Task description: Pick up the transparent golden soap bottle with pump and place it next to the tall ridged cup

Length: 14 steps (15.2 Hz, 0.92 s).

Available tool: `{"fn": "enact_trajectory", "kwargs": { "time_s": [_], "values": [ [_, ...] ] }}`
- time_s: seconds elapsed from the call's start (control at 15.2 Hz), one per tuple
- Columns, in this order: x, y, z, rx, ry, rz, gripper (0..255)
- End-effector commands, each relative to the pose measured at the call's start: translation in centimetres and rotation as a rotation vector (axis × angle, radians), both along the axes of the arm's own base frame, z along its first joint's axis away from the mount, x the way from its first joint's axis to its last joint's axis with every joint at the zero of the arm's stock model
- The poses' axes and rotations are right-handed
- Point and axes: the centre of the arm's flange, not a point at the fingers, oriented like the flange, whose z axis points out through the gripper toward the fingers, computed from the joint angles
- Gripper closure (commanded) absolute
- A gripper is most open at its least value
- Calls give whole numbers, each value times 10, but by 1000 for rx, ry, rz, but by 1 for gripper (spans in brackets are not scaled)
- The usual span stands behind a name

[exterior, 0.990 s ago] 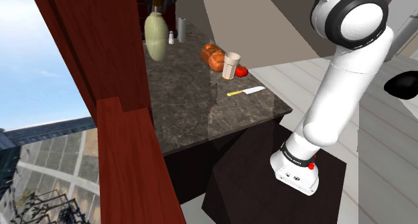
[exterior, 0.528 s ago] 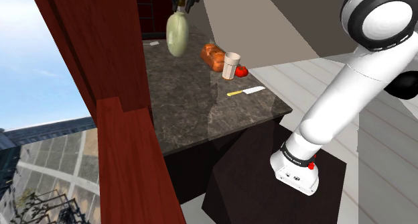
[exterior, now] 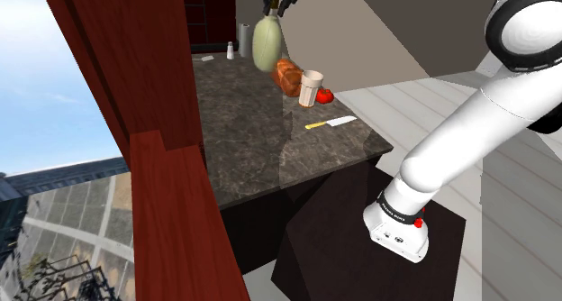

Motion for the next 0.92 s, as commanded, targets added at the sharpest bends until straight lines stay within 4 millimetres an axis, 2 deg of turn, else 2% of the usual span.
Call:
{"fn": "enact_trajectory", "kwargs": {
  "time_s": [0.0,0.86],
  "values": [
    [-6,-27,2,0,-1,2,255],
    [-41,-195,3,0,-1,2,255]
  ]
}}
